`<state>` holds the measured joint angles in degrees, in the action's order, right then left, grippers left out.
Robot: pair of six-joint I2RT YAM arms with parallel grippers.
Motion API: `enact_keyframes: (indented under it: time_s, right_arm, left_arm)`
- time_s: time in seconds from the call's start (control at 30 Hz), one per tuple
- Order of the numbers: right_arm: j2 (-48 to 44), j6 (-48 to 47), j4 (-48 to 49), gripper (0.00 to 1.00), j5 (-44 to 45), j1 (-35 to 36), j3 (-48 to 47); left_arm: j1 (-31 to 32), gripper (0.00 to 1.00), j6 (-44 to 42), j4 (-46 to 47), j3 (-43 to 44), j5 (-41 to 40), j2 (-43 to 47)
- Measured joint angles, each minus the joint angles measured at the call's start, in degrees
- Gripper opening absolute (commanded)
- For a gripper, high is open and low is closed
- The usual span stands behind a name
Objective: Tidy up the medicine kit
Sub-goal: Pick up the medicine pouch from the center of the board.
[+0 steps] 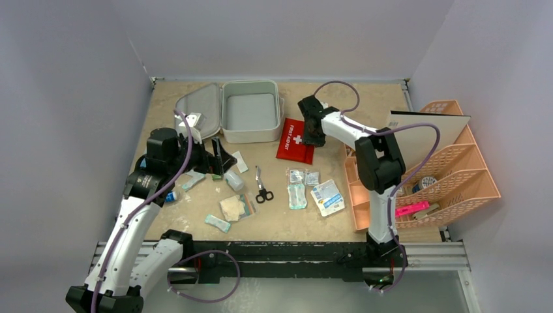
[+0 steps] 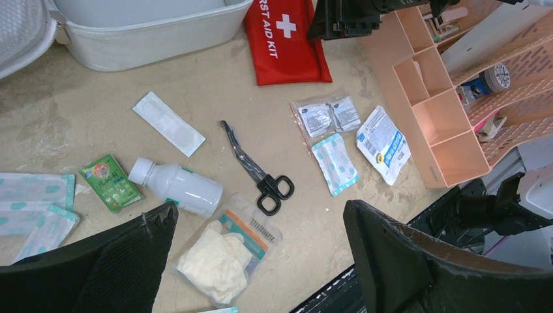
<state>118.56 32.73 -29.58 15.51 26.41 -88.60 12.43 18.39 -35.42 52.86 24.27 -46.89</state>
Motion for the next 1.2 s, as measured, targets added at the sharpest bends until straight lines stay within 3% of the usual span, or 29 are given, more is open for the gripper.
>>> enact_keyframes:
  time_s: [0.33,0.4,0.47,0.73,0.9,1.2]
  right_arm:
    - [1.2,-0.1,0.9,0.28,-1.3,-0.7,0.0]
    - [1.2,-0.4,0.8,0.18,-1.3,-0.7,0.0]
    - [1.2,-0.9,1.0,0.00,-1.3,-0.7,0.0]
    - [-2.4,-2.8,0.8,0.00,-1.7,-0.8,0.7]
    - [-13.3,-3.7,1.4,0.00,-3.3,-0.8,4.1]
    - [-30.1,-4.3,1.7,0.00,-7.7,-0.8,9.6]
  left_arm:
    - [0.0,0.92,0.0,-0.3,0.0,-1.8,1.0]
    - [0.0,0.90,0.0,-0.3,0.0,-1.8,1.0]
    - [0.0,0.88,0.0,-0.3,0.0,-1.8,0.9]
    - [0.0,0.81,2.0,-0.9,-0.1,-3.5,-0.7]
    - [0.0,0.73,5.1,-2.6,1.8,-0.9,-5.7]
    - [0.0,0.73,10.4,-1.4,9.2,8.9,-15.4]
